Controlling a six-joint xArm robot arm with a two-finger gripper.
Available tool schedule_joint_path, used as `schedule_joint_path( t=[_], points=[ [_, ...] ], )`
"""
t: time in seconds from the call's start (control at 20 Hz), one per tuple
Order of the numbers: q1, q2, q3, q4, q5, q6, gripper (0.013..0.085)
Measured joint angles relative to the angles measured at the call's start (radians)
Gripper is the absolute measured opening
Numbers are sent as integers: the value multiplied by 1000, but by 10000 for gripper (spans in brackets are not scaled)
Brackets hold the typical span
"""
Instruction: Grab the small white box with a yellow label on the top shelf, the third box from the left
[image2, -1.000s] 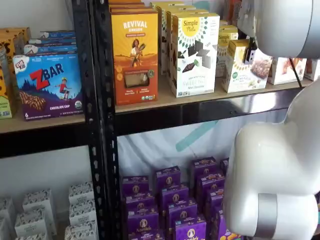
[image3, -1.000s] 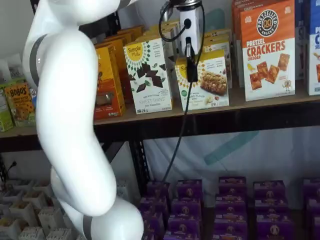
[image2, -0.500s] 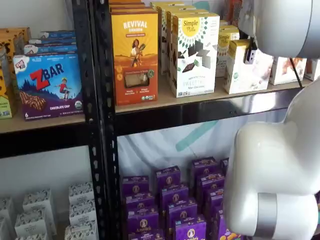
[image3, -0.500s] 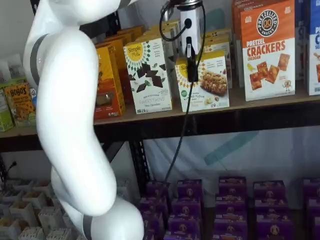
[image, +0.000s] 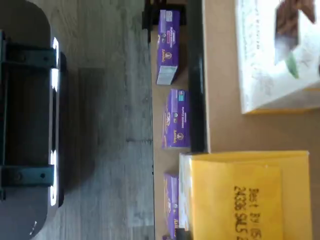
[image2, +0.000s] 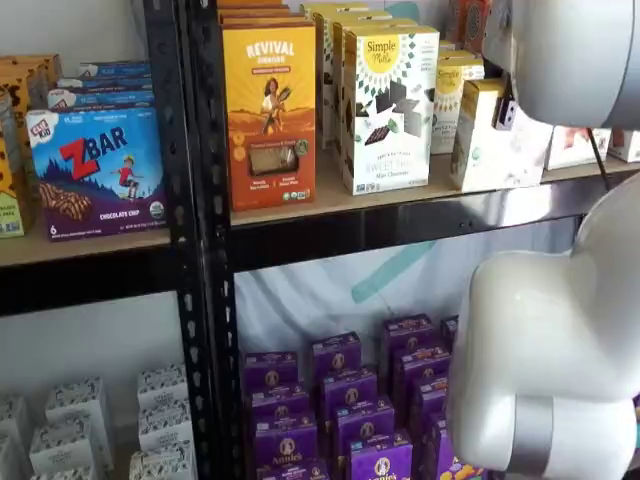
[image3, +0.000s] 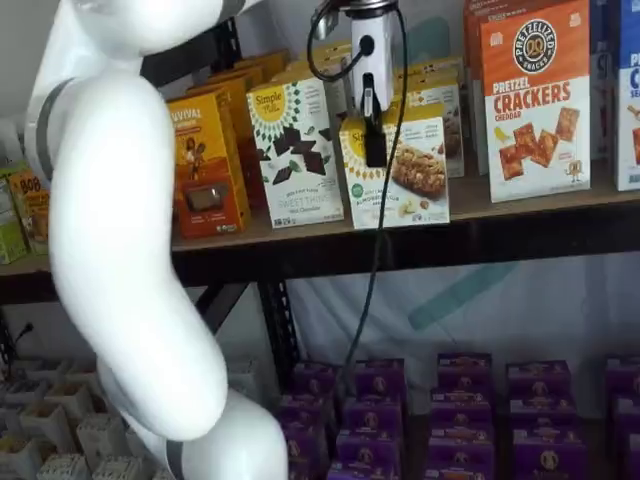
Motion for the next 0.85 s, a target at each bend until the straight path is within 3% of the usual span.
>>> schedule_joint_path(
  t=[0.85],
  points=[
    [1, -228, 185, -37, 88, 1, 370]
  ],
)
